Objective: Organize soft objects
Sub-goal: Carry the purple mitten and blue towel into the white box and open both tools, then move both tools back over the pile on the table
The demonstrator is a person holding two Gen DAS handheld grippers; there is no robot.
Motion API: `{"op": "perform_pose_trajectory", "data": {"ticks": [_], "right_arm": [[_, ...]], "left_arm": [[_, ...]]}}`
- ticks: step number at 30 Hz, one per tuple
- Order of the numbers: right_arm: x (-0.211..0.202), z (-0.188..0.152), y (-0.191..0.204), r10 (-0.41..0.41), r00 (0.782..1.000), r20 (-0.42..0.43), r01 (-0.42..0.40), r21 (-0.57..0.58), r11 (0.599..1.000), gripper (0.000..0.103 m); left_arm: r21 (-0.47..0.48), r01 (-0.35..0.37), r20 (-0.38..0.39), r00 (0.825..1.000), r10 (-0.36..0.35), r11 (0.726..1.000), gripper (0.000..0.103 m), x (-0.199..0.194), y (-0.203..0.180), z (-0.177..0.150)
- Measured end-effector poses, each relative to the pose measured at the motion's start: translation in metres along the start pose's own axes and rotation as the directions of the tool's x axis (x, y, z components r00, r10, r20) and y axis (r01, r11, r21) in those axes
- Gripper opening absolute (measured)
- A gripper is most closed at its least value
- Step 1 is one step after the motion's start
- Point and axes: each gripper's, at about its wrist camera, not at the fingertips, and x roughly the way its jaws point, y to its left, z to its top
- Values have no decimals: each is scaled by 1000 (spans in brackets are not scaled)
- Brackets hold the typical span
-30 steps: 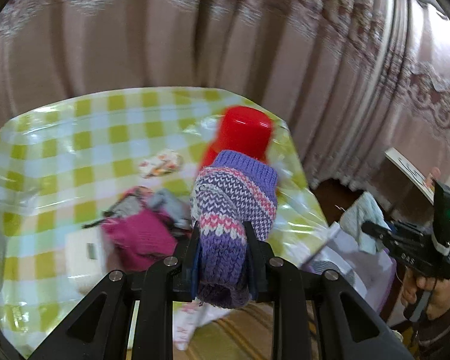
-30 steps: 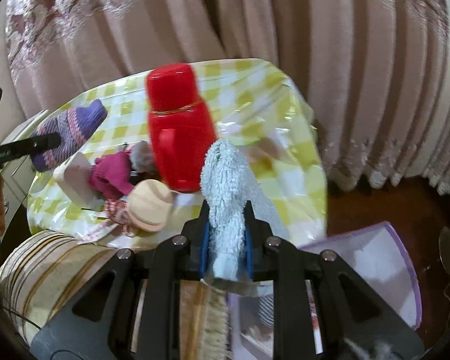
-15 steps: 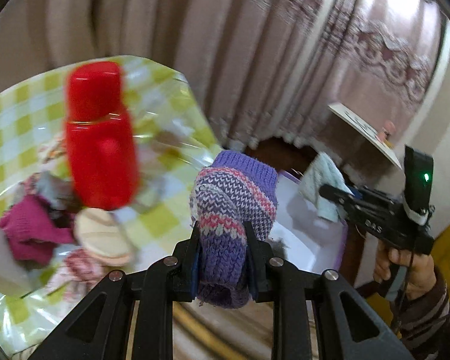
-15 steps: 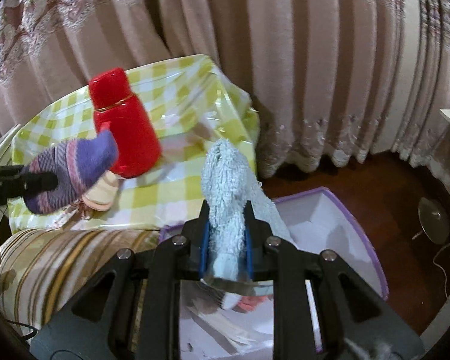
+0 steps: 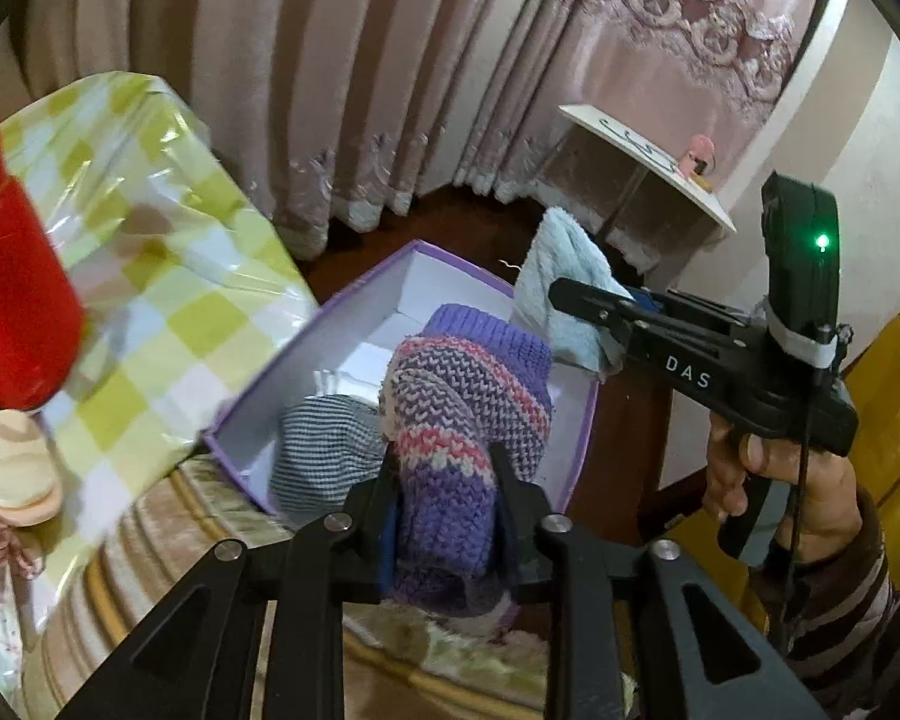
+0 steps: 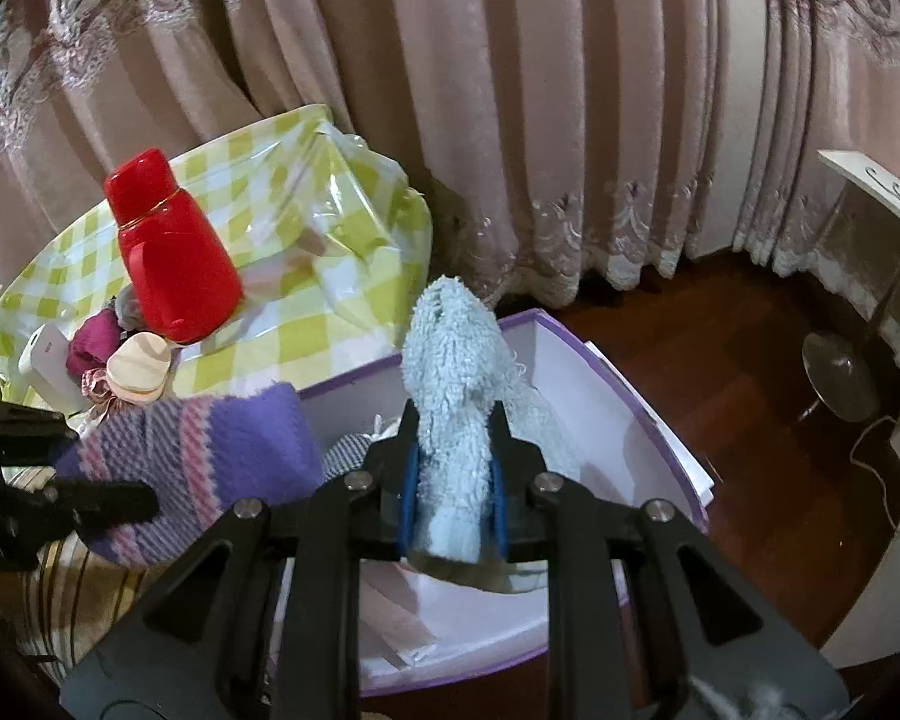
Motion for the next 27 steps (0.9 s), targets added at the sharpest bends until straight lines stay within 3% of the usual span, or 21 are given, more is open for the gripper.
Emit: {"op": "perform_pose_trajectory", "data": {"ticks": [3,4,6,8,13,18,27], "right_arm": [[-1,-4,-8,-10,1000,-6,10,19,1000,33],[-1,-4,-9,-17,1000,-7,17,21,1000,37],[-2,-5,-12,-33,999,-7,33,26,999,53],[-3,-6,-14,-30,1000,-2,30,31,999,57],[-1,-7,-15,-13,1000,-6,13,40,999,58],[2,-8,-3,12,1000,-12,-12,13,1000,58],[11,-14,35,75,996,-50,-79,-71,994,58]], "left_arm": [[5,38,-29,999,-38,999,60,17,-6,3],[7,36,-40,999,-35,999,64,21,-8,2],[7,25,-60,998,-25,1000,64,25,-8,0],[3,6,-72,997,-6,1000,64,30,-4,1],[-6,-21,-26,999,20,1000,64,19,3,-2],[46,-53,32,998,52,998,64,7,3,-5],[-80,-81,56,995,85,994,64,-26,46,-15]]}}
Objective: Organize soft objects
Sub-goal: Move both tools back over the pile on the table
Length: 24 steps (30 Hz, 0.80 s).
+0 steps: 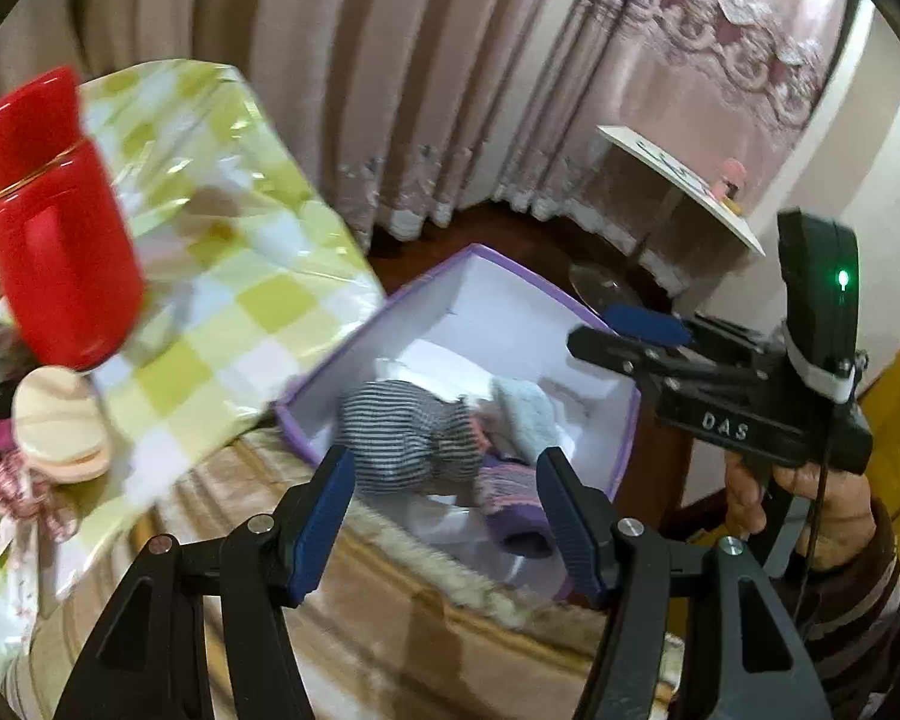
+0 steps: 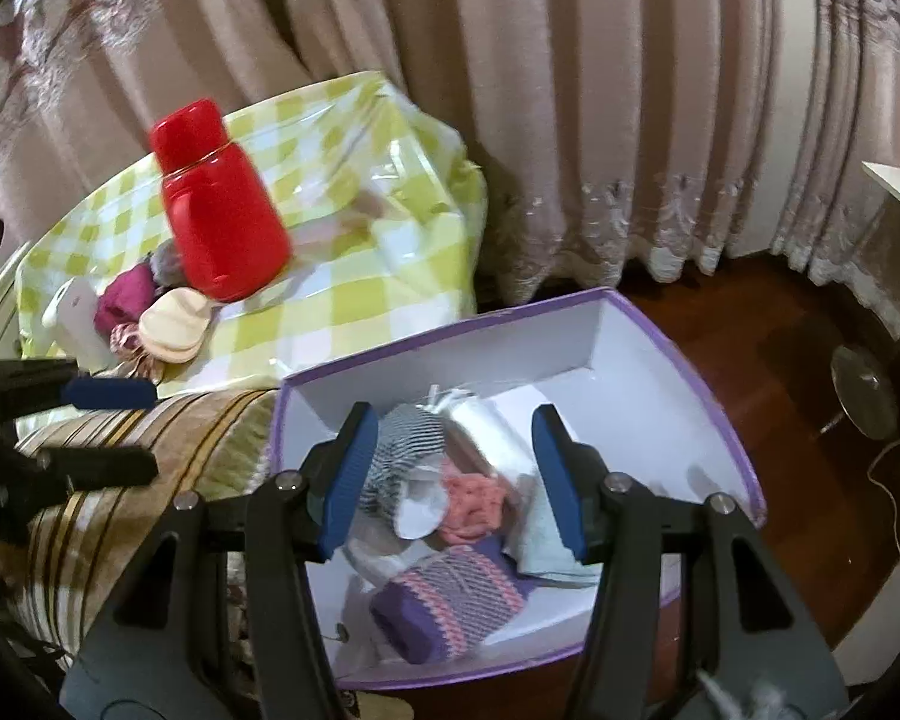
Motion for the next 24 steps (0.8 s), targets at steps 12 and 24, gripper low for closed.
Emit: {"op": "perform_pose_trajectory", "data": {"ticks": [12,24], "right_arm": [[13,5,63,111,993,-32,-113,-105,988,58],[30,19,128,183,982,-54,-190,-191,963,59]], "left_arm": [[-118,-129,62,989,136,985,64,-43,65,-25],[-221,-260,65,958,281,940,64,-76,137,-53]]}}
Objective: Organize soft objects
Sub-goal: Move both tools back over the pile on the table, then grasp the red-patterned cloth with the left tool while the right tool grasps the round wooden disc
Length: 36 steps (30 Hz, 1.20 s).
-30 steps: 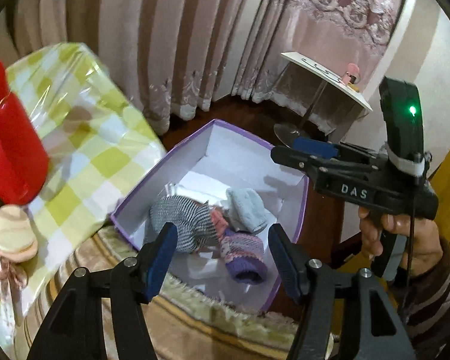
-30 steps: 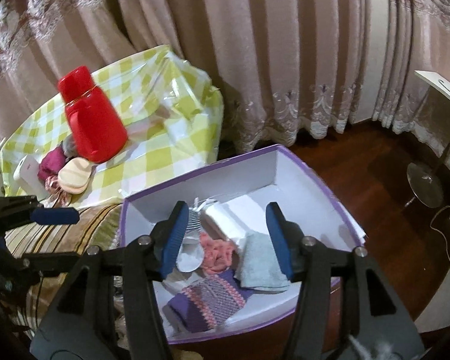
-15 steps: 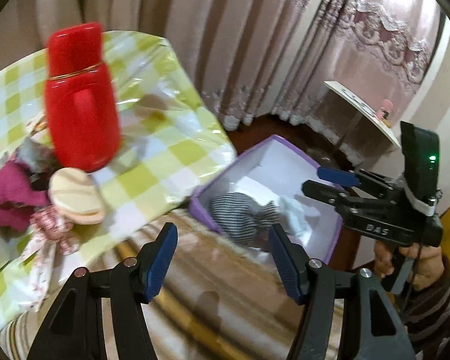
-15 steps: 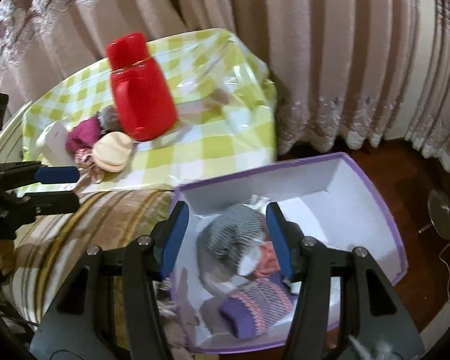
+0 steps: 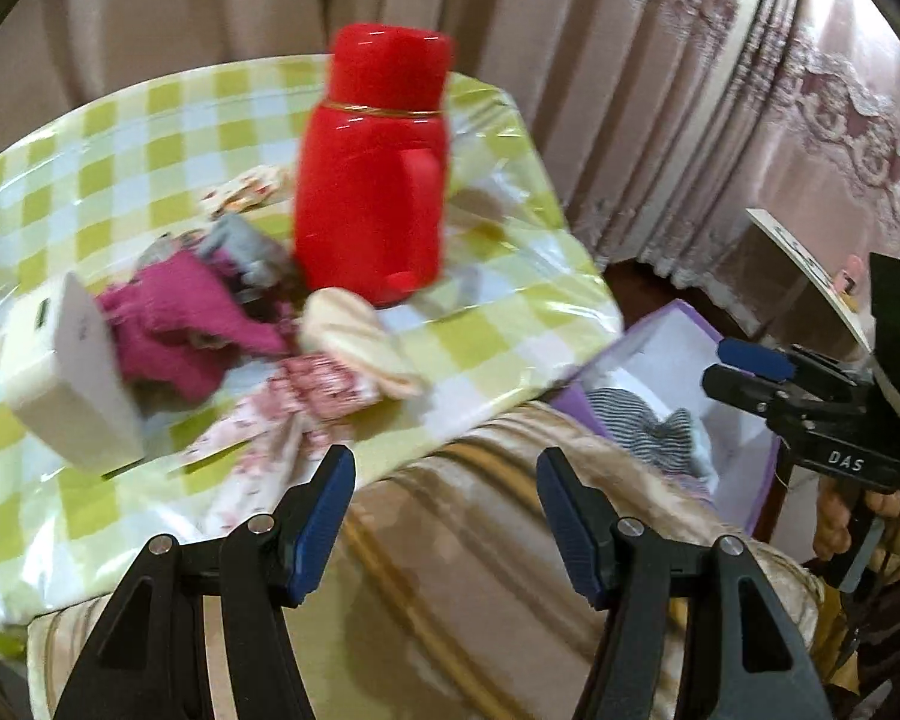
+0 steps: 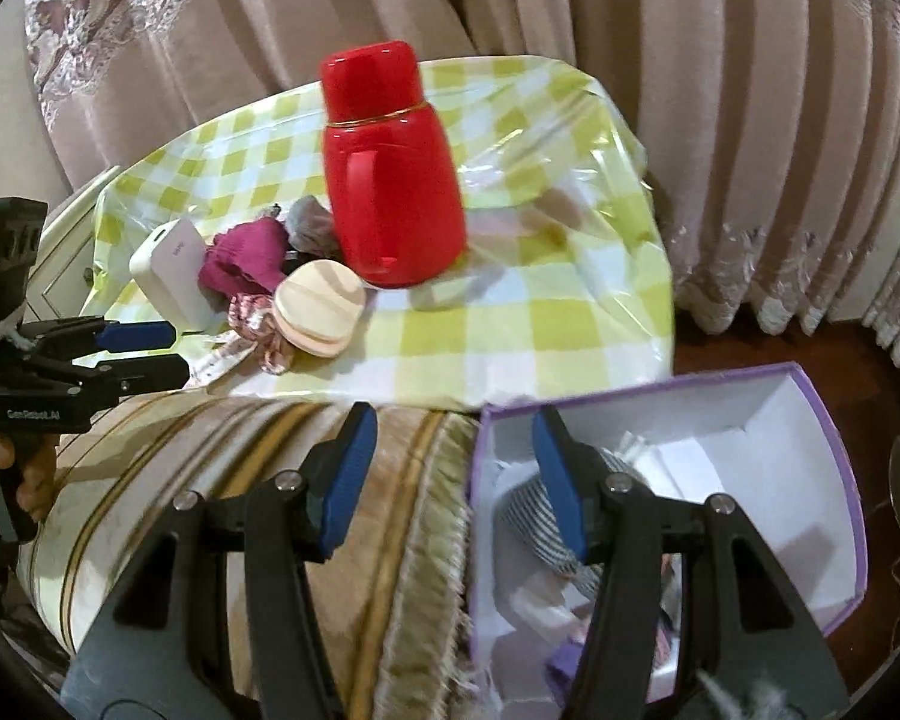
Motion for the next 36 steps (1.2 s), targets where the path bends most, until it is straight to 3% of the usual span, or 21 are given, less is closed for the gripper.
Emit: {"op": "perform_pose_trajectory", "data": {"ticks": [9,16,25,36], "right_arm": [[31,23,44,45,999,-15,-46,-99,994,63],[56,33,75,38,998,-42,-46,-230,972,64],[102,34,110,27,994,-106,-72,-442,894,65],[142,43,128,20,993,-115,-85,-591,802,65]], "left_arm": [[46,-90,-41,995,92,995,64,9,44,2],[112,-78,-125,988,92,991,64,40,60,11],[194,-26,-261,962,77,981,64,98,65,20],[170,11,-290,956,40,985,63,130,80,29]]}}
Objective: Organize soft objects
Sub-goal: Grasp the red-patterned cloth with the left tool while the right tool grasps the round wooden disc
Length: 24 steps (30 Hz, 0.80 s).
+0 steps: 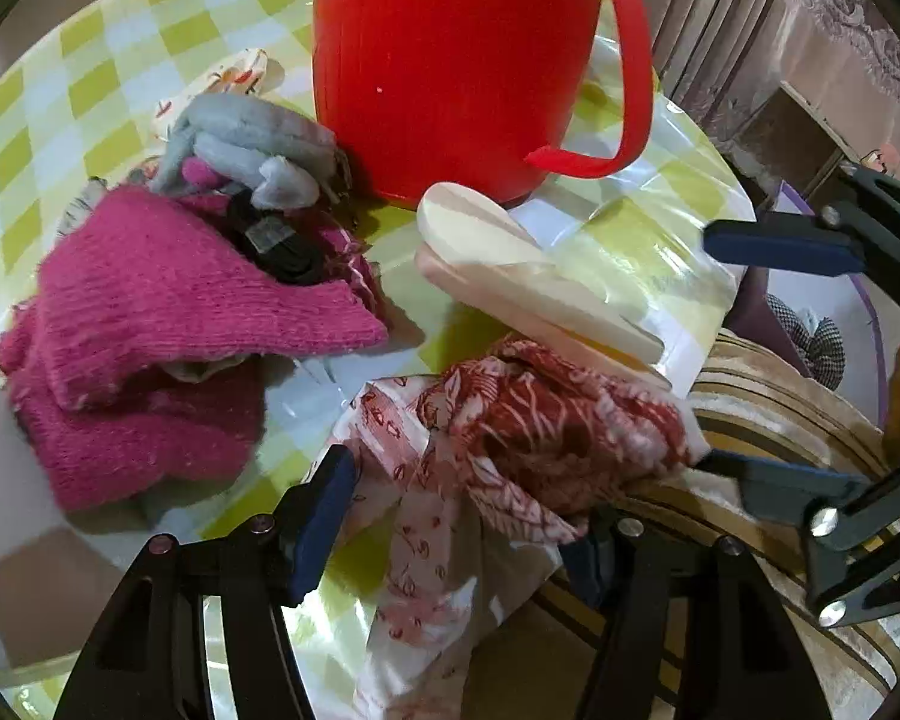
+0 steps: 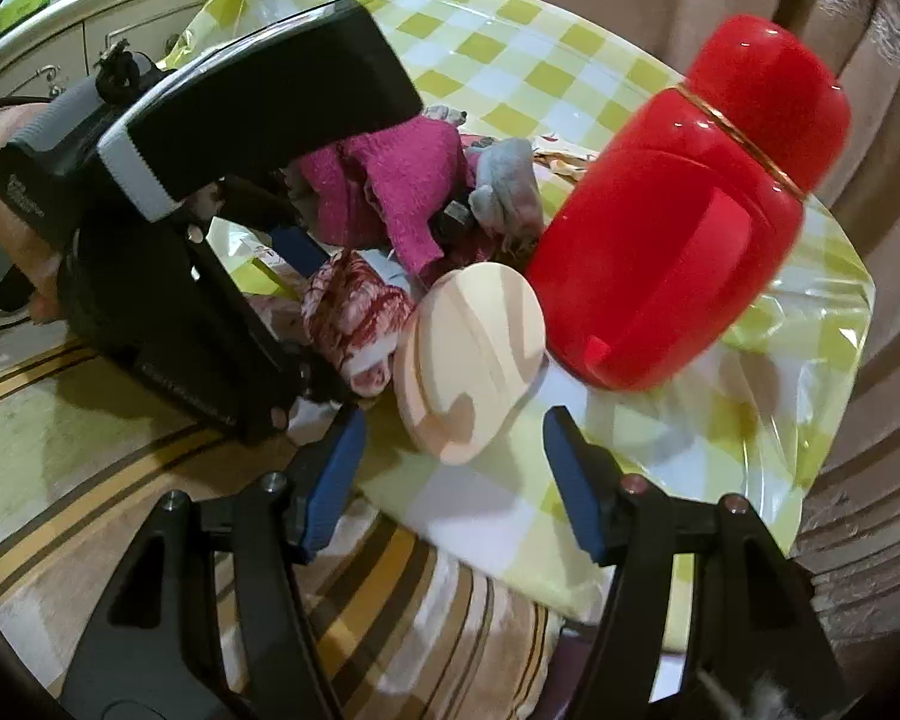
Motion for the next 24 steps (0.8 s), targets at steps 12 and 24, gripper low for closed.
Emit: {"op": "perform_pose_trajectory", "data": {"ticks": [12,24], "right_arm": [[34,16,4,12,1000,-20,-13,-40,999,65],[55,23,13,-36,998,-43,33,-76,997,43]], "left_arm": [[-108,117,56,992,-112,987,21,-4,26,-6],[-137,132,79,989,-122,982,10,-18,25,-19]]}}
